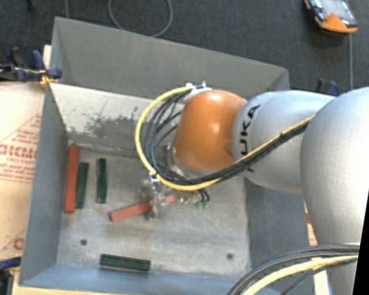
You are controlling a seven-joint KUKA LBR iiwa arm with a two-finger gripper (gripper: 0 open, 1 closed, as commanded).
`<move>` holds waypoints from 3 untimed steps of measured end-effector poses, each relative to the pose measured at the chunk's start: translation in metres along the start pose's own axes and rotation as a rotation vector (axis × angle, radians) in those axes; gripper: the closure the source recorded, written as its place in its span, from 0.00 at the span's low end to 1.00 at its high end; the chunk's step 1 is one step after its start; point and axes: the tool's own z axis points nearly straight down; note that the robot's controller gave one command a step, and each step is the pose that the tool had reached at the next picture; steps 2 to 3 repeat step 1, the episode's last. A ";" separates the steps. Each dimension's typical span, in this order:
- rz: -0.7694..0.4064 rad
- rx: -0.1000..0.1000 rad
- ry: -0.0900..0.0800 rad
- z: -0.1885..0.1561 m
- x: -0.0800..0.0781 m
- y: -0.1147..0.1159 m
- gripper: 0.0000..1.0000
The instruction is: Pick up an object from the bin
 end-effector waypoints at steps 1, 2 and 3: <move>0.004 0.003 -0.002 -0.048 -0.002 -0.001 1.00; 0.004 0.003 -0.002 -0.048 -0.002 -0.001 1.00; 0.004 0.003 -0.002 -0.048 -0.002 -0.001 1.00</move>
Offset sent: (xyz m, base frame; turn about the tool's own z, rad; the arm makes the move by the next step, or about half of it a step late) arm 0.0002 0.0000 0.0442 0.0000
